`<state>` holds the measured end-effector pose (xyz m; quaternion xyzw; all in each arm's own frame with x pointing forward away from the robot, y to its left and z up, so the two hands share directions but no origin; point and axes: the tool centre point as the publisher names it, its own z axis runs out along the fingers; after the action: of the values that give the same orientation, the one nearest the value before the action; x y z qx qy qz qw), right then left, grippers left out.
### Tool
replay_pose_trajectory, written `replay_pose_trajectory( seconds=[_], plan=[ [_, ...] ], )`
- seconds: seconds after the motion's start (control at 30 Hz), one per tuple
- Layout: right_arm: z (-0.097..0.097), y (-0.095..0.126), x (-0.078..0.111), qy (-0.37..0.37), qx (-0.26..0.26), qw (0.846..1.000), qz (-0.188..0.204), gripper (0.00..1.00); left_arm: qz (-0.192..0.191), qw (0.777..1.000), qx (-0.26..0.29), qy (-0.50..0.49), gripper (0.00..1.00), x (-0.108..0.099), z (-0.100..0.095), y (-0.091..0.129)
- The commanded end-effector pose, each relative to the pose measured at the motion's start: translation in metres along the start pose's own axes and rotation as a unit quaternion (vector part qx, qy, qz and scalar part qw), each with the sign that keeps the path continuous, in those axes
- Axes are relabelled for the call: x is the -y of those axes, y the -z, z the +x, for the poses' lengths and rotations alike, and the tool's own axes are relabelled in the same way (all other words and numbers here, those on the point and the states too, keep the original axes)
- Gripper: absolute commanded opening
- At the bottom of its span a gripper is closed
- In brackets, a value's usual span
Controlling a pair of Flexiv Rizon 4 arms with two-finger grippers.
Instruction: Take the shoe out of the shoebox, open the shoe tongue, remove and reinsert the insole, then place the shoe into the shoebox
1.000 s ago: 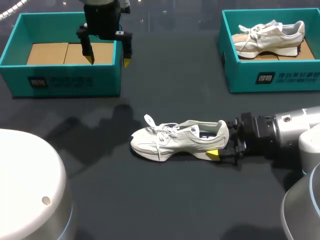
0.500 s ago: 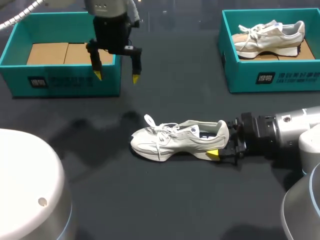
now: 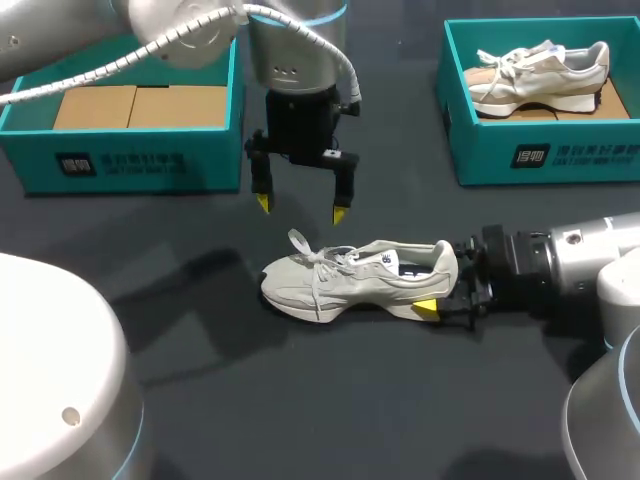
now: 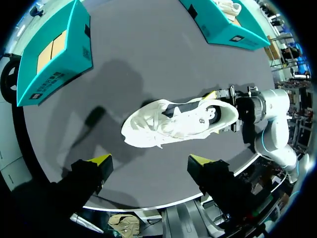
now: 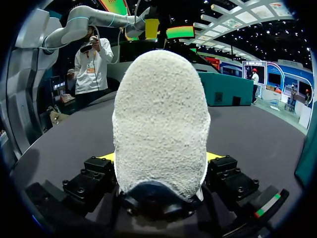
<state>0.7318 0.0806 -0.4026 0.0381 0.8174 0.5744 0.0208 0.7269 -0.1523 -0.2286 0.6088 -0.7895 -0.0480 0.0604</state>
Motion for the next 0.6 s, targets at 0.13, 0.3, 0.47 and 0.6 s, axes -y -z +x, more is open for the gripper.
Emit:
replay_pose_trajectory(
  seconds=[0.13, 0.3, 0.47, 0.6],
  plan=[
    [0.001, -0.001, 0.000, 0.000, 0.000, 1.000, 0.002, 0.00, -0.003, 1.000, 0.002, 0.000, 1.00, 0.003, 0.002, 0.000],
    [0.001, -0.001, 0.000, 0.000, 0.000, 1.000, 0.002, 0.00, -0.012, 1.000, 0.006, 0.026, 1.00, 0.004, 0.016, -0.005],
    [0.001, -0.001, 0.000, 0.000, 0.000, 1.000, 0.002, 0.00, -0.006, 0.997, 0.022, 0.070, 1.00, -0.003, 0.054, -0.017],
    [0.001, -0.001, 0.000, 0.000, 0.000, 1.000, 0.002, 0.00, 0.021, 0.991, 0.030, 0.126, 1.00, 0.001, 0.078, -0.017]
  ],
)
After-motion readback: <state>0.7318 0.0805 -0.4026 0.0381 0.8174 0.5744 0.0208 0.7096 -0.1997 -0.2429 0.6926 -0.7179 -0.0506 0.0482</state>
